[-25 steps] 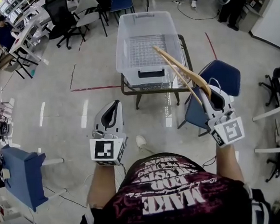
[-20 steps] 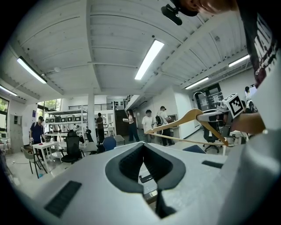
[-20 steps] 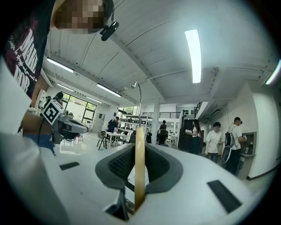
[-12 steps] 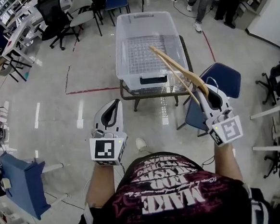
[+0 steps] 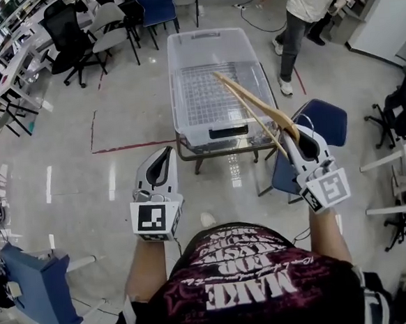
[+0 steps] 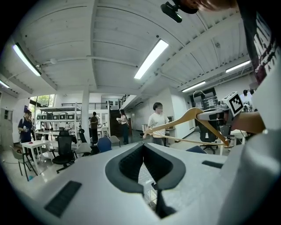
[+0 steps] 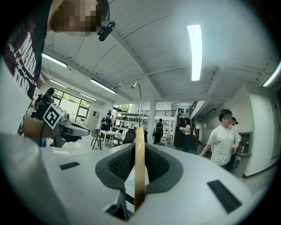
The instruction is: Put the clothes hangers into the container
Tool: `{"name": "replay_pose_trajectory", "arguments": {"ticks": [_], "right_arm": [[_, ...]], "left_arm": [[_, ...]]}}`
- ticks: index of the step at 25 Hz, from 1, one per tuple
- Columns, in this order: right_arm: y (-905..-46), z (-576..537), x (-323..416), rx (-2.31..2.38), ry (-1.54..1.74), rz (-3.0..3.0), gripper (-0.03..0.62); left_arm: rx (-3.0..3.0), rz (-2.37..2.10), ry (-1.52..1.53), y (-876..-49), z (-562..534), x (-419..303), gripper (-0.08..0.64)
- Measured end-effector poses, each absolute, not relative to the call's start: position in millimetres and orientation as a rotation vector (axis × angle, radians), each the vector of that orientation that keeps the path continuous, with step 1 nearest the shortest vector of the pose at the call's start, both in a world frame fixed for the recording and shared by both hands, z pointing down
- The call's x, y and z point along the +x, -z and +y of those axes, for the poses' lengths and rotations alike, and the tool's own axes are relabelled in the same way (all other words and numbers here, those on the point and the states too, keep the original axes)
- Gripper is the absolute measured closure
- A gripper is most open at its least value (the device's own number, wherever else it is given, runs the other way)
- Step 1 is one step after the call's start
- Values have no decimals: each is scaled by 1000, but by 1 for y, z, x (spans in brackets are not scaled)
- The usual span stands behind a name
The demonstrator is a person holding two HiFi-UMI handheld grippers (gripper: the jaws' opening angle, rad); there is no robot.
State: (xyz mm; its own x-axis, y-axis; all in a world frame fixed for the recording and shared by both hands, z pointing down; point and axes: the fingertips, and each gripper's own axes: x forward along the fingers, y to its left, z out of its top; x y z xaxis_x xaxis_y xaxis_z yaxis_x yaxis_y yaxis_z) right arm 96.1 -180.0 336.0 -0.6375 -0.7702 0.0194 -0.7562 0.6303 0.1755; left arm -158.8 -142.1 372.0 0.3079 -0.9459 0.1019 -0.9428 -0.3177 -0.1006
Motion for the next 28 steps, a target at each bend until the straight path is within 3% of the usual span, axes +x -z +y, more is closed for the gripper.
{"name": "replay_pose_trajectory", "arguments": {"ticks": [9, 20, 28], "right_arm": [[-325, -189, 60, 1342, 257, -2718, 531], [-325, -193, 74, 1388, 231, -2677, 531], [-330, -227, 58, 1344, 203, -2724, 531]], "left_arm": [[-2569, 1769, 188, -377, -170, -196, 554], [-2666, 1638, 156, -382, -178, -170, 554], [-2620, 1754, 216, -390, -195, -194, 554]]}}
